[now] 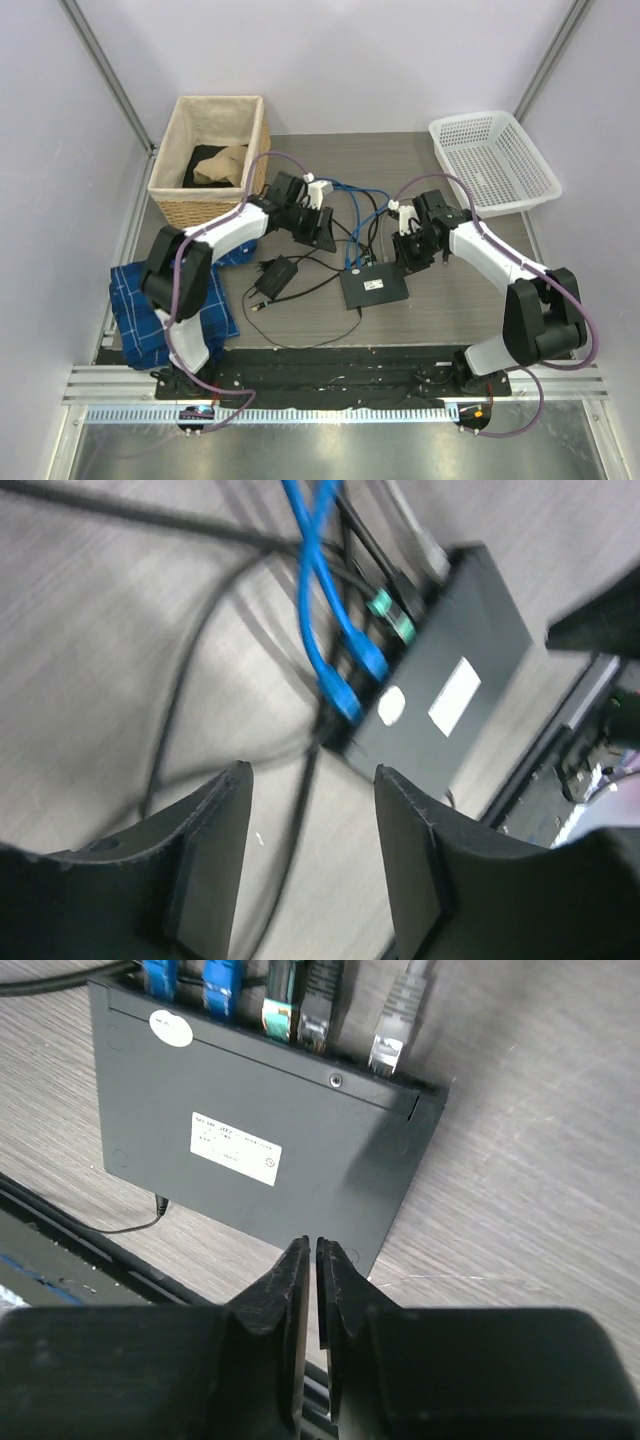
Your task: Pull the plug from the switch port
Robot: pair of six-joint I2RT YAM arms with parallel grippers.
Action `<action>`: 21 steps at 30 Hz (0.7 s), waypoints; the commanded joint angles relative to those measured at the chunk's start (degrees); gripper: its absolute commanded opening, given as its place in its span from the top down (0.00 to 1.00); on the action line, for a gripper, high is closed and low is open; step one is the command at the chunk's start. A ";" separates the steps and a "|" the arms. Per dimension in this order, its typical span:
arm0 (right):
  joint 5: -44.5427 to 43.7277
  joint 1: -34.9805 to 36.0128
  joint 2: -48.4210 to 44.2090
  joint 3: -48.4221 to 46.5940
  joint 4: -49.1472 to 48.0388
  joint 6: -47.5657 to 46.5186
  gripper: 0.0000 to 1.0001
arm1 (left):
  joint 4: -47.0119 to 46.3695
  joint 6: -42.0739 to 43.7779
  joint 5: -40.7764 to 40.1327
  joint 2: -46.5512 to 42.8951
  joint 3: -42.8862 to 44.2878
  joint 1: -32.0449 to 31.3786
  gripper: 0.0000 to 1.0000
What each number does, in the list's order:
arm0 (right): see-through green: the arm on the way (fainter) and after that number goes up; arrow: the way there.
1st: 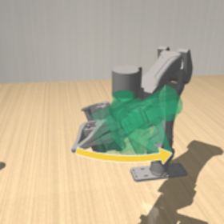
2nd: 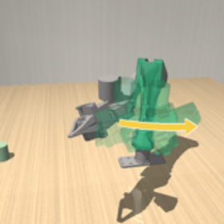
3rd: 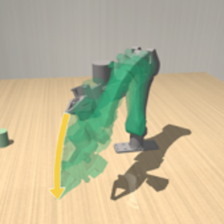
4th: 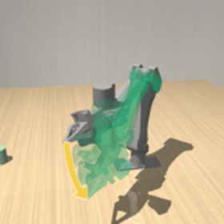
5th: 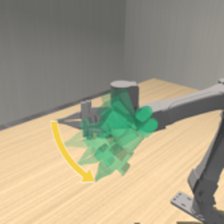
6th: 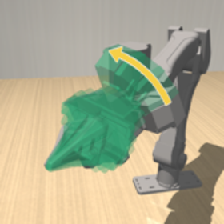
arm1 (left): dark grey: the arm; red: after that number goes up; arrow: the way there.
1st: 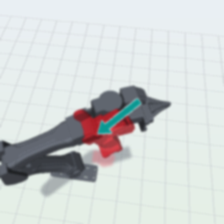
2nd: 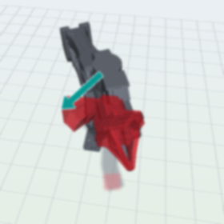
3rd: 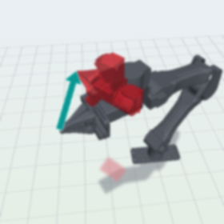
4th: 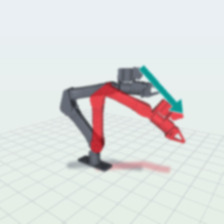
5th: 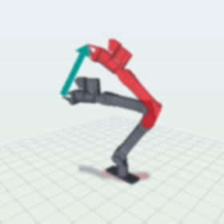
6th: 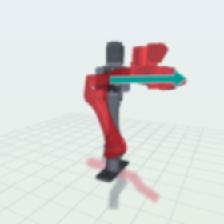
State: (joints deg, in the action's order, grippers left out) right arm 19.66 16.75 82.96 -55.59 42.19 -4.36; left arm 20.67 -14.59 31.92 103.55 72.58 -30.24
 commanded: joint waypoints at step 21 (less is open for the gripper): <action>0.21 -2.16 2.38 -2.23 -1.76 -0.82 0.91 | -1.59 -2.82 8.69 9.51 11.37 0.36 0.46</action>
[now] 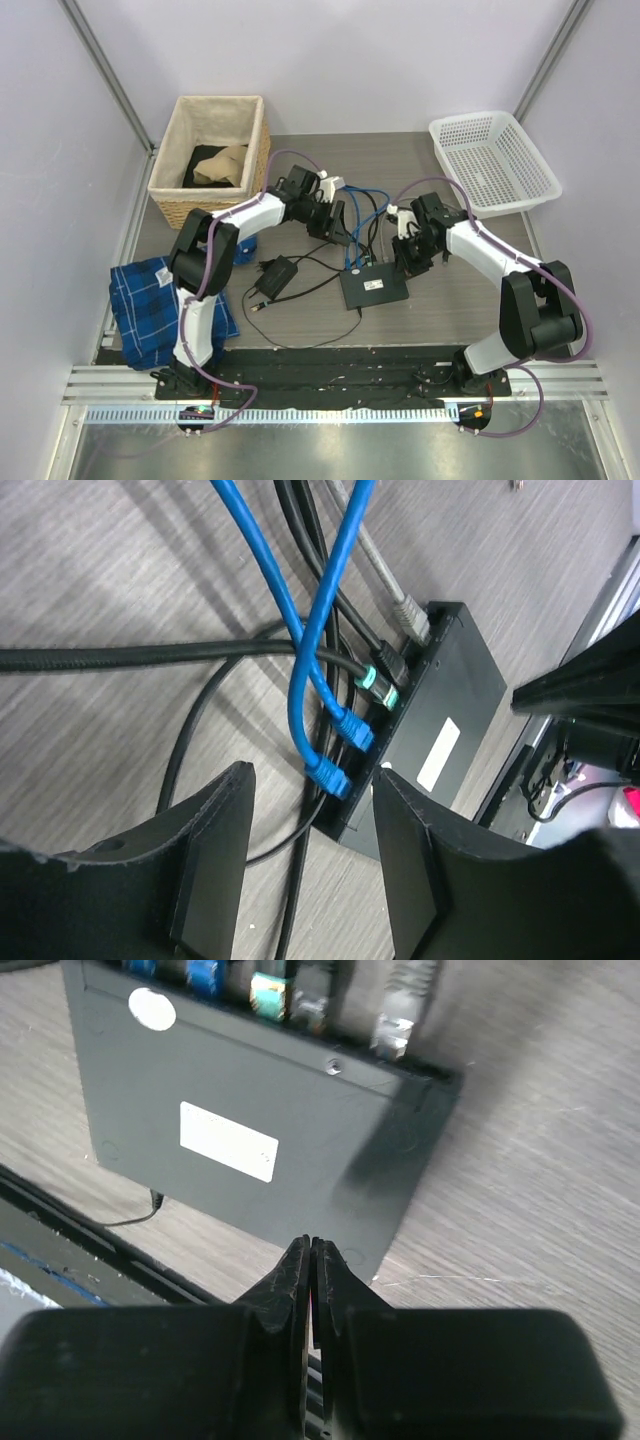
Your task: Pull the plug from the switch port
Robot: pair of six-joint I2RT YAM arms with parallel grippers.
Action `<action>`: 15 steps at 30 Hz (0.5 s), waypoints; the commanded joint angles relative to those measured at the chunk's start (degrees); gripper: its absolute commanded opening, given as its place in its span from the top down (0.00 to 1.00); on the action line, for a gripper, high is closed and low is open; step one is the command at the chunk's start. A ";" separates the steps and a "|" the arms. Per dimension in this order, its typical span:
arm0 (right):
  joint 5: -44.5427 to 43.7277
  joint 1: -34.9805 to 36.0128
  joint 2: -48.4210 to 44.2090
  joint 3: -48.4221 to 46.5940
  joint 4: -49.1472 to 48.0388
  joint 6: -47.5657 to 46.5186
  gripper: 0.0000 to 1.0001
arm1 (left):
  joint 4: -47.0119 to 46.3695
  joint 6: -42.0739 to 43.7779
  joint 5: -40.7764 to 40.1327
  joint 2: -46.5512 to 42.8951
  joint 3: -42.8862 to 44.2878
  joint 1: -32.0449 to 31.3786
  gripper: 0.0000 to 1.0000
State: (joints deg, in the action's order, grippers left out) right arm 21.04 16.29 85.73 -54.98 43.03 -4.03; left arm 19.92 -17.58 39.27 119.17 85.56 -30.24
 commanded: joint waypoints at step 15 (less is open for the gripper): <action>-9.25 -4.87 15.69 -15.50 -7.35 -2.56 0.99 | -7.00 12.05 -0.42 -22.32 -28.69 -6.75 0.99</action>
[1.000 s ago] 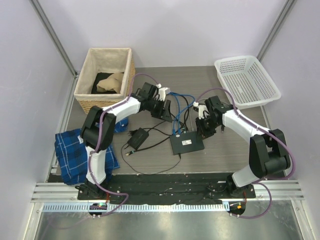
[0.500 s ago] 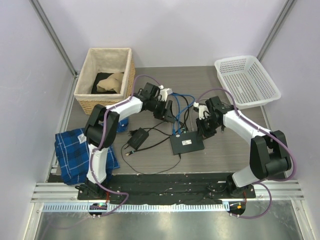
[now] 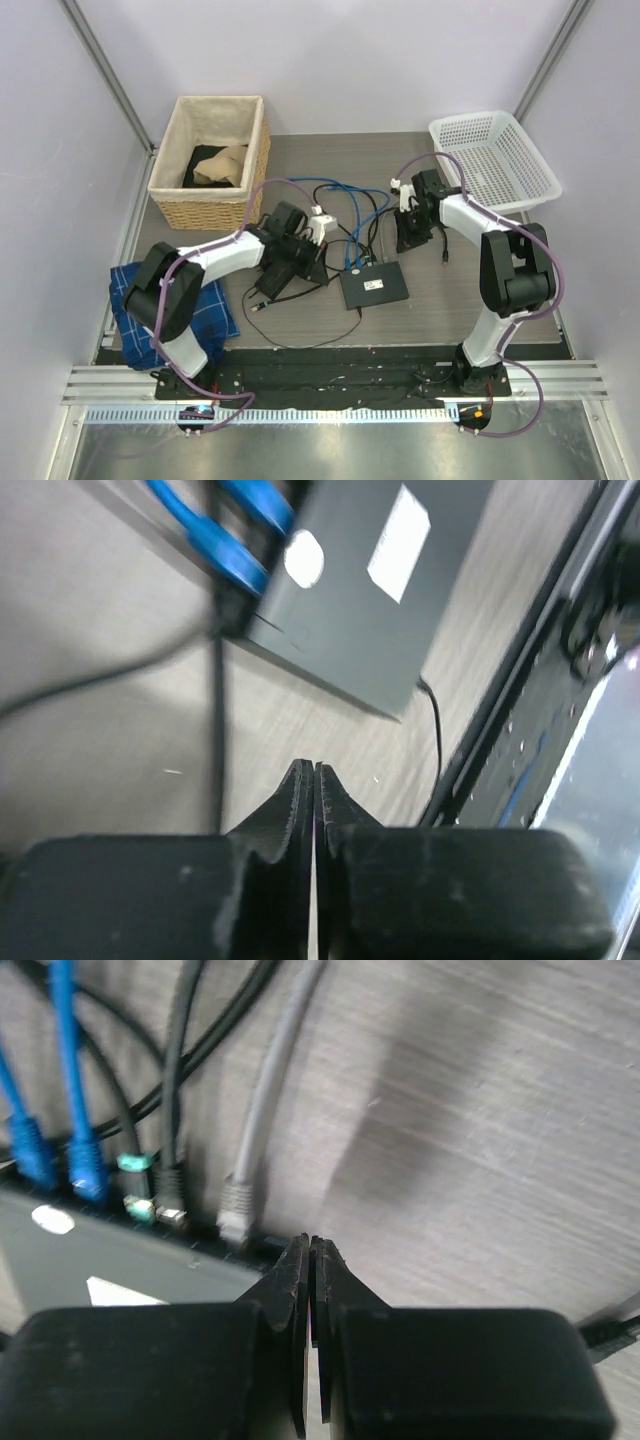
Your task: Pull the plug from the switch port
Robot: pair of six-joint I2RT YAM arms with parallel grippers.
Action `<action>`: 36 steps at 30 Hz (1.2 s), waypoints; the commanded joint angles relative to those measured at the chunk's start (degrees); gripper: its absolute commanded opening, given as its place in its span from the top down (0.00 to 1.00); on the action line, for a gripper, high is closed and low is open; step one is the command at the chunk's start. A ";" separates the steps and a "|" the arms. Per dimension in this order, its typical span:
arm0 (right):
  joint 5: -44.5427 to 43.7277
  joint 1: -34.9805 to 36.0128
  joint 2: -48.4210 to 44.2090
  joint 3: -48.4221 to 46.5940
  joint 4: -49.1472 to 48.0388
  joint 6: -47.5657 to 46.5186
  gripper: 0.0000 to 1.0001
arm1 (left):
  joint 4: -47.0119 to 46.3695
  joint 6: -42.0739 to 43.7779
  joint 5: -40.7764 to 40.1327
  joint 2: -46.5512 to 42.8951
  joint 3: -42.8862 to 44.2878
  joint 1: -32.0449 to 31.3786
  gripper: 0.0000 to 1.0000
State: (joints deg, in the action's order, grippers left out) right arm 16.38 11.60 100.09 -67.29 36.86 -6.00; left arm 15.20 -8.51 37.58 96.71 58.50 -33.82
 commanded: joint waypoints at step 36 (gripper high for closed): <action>-12.23 17.76 -15.02 18.07 -0.90 -28.45 0.99 | -9.67 -18.73 11.81 27.22 22.89 3.06 0.65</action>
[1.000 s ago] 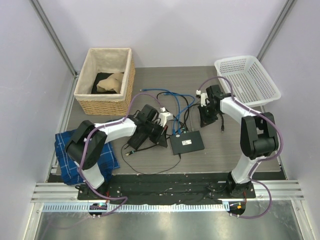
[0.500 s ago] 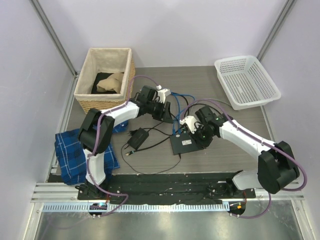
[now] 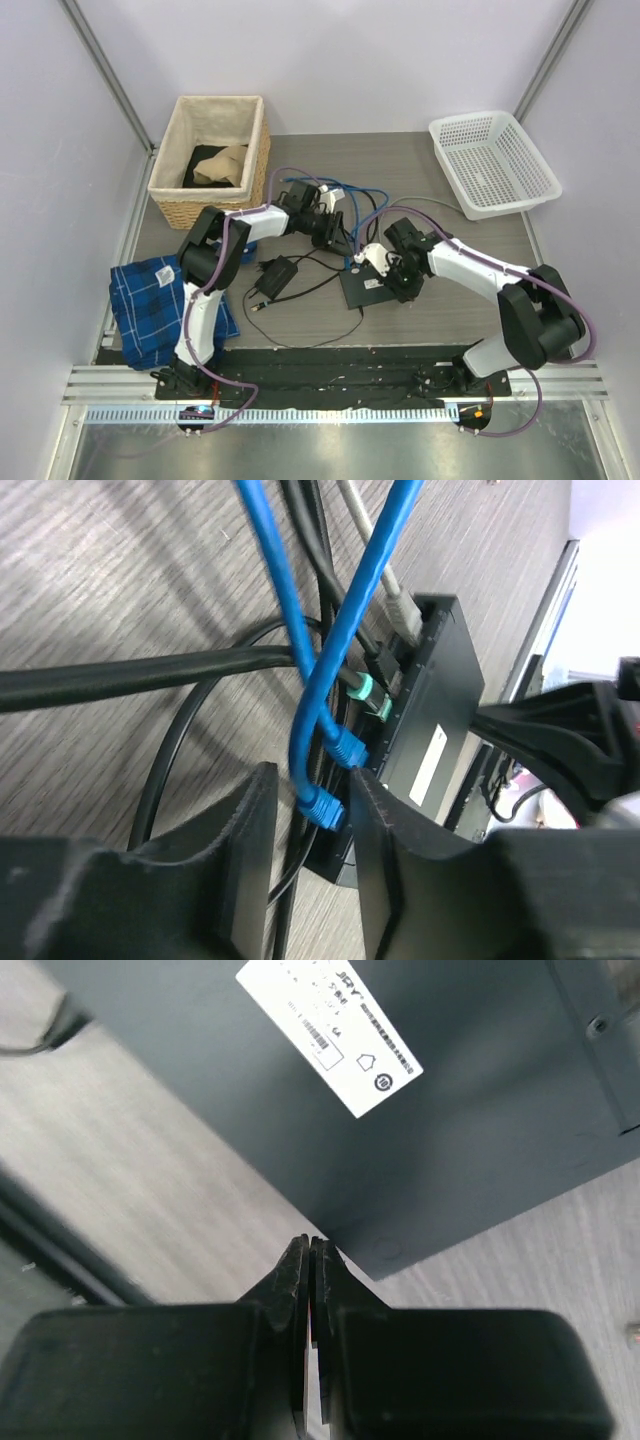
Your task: Pull the plug from the switch port
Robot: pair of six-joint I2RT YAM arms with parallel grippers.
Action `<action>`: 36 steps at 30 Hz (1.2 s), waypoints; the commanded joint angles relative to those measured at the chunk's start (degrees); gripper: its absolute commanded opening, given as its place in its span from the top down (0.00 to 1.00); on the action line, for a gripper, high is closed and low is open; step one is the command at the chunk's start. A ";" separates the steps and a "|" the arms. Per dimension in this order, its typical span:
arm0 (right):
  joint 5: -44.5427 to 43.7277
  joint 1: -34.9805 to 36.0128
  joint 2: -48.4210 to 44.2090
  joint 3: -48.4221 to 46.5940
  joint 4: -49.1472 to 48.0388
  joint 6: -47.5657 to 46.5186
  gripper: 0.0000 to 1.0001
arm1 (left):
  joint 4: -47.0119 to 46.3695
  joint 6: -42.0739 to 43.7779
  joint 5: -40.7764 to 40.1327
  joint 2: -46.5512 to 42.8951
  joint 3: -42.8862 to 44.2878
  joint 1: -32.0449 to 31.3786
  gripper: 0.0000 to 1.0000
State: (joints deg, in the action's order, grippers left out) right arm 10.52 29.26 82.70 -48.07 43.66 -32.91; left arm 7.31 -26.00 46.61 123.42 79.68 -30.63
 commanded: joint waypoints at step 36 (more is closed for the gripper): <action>1.77 -11.59 12.52 -29.98 -6.75 9.44 0.83 | 21.42 17.11 -3.37 -26.64 -15.95 3.91 0.16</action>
State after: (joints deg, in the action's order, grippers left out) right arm 7.22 17.41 105.51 -81.21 34.74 -26.15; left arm 18.68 -21.80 41.19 102.21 64.51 -26.50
